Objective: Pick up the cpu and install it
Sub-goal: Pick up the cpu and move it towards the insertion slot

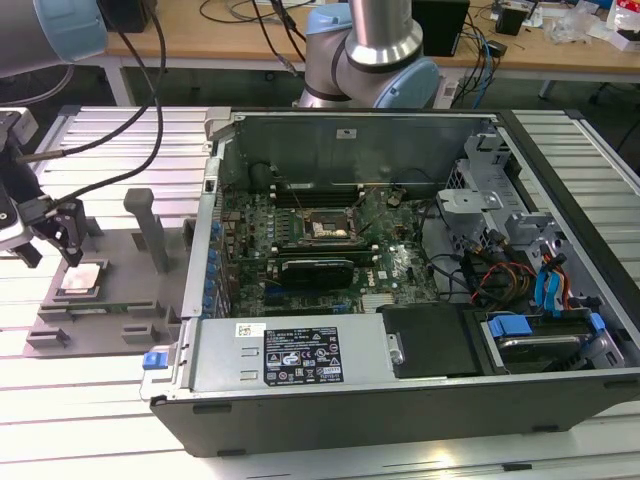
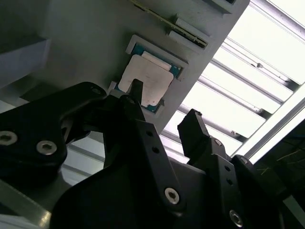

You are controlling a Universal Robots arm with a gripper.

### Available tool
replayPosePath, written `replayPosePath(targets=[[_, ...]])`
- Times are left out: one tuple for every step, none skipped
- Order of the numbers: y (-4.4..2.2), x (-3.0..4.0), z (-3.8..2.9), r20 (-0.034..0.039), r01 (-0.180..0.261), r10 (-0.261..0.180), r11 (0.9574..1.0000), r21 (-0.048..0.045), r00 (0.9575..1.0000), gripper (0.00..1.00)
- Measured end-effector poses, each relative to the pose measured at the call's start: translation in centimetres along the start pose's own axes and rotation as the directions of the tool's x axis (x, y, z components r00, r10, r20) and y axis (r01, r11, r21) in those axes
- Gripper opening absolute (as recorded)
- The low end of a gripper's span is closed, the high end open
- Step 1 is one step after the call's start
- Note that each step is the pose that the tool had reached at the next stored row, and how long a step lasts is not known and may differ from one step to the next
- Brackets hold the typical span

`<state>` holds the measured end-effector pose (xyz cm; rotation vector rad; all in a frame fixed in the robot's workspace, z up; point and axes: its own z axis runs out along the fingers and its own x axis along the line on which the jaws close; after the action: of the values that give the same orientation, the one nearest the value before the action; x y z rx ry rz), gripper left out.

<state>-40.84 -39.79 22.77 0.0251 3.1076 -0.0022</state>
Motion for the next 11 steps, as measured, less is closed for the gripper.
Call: replayPosePath(targets=[[0.0,0.0,0.13,0.0001,0.0,0.0,1.0,0.0,1.0,0.57],[0.0,0.01,0.3,-0.0001,0.0,0.0,1.0,0.0,1.0,0.57],[0.0,0.01,0.37,0.0,0.0,0.0,1.0,0.0,1.0,0.57],[0.0,0.02,0.5,0.0,0.0,0.0,1.0,0.0,1.0,0.57],[0.0,0.02,0.59,0.0,0.0,0.0,1.0,0.0,1.0,0.57],[0.0,0.02,0.67,0.0,0.0,0.0,1.0,0.0,1.0,0.57],[0.0,0.03,0.75,0.0,0.0,0.0,1.0,0.0,1.0,0.57],[0.0,0.03,0.83,0.0,0.0,0.0,1.0,0.0,1.0,0.57],[0.0,0.03,0.89,0.0,0.0,0.0,1.0,0.0,1.0,0.57],[0.0,0.03,0.93,0.0,0.0,0.0,1.0,0.0,1.0,0.57],[0.0,0.03,1.0,0.0,0.0,0.0,1.0,0.0,1.0,0.57]])
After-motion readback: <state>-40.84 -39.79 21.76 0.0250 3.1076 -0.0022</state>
